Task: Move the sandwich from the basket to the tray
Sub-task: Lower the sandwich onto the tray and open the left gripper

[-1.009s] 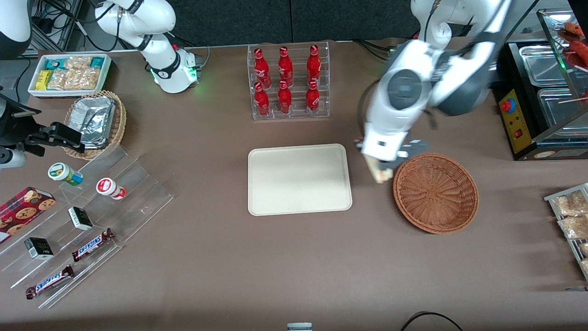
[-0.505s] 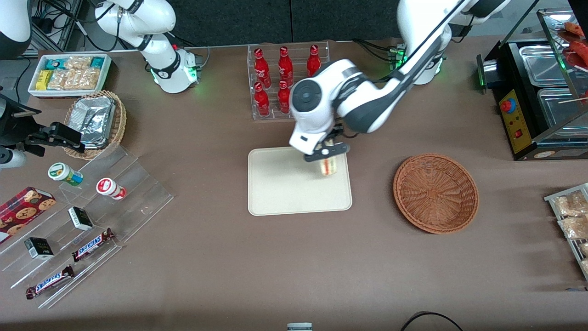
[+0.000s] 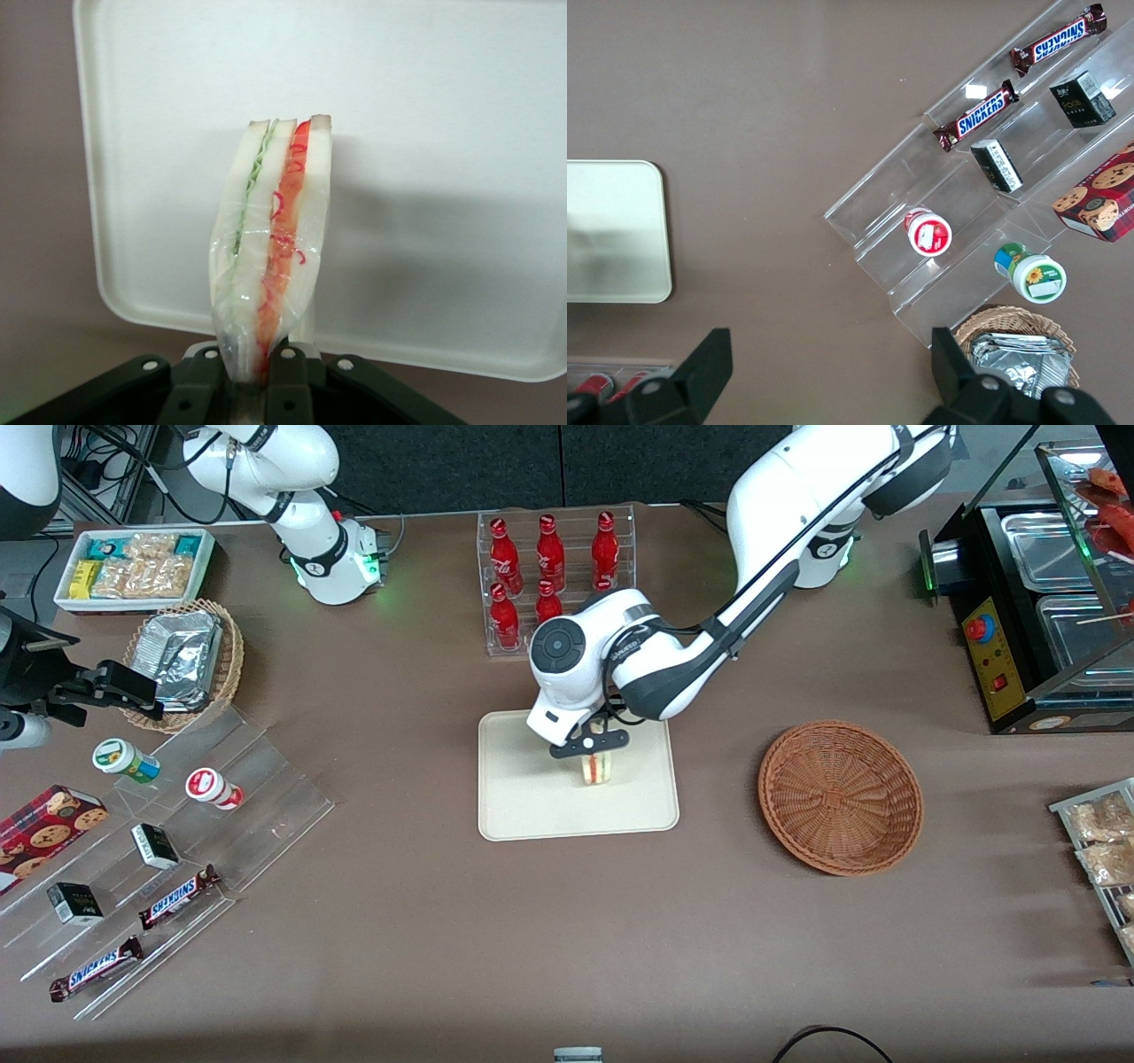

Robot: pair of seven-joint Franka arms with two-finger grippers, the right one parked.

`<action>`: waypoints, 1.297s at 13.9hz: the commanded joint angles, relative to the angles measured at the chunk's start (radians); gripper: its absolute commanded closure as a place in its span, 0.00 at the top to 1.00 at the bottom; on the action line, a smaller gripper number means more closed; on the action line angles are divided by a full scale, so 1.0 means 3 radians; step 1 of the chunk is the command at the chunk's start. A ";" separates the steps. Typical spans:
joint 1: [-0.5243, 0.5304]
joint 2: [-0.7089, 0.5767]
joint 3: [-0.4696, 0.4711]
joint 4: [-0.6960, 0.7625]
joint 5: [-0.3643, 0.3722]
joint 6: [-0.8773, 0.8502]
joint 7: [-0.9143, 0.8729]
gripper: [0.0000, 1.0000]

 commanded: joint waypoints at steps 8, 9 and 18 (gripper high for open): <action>-0.0391 0.0339 0.0298 0.0358 0.0153 0.0092 -0.0010 0.21; -0.0391 0.0339 0.0298 0.0358 0.0158 0.0107 0.0000 0.54; -0.0111 -0.0426 0.0288 0.0415 -0.0255 -0.0495 -0.0138 1.00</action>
